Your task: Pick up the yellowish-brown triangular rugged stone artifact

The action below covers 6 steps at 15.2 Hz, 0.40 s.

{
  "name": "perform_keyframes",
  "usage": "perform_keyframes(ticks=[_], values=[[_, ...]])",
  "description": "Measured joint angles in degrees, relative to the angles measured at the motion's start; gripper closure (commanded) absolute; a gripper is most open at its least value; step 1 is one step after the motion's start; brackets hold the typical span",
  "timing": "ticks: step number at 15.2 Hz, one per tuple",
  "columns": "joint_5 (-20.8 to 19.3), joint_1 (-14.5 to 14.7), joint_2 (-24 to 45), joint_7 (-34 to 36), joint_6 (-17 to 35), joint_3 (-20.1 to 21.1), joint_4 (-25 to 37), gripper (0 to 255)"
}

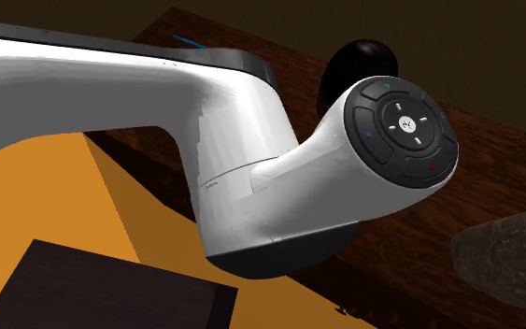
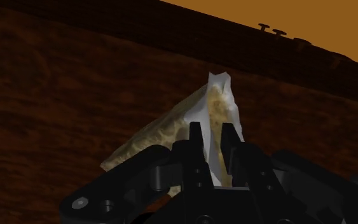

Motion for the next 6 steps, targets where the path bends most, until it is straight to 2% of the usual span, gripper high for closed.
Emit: perform_keyframes(ticks=[6], values=[[-3.3,0.5,-2.9,2.7,-3.6,-0.4,1.9,255]])
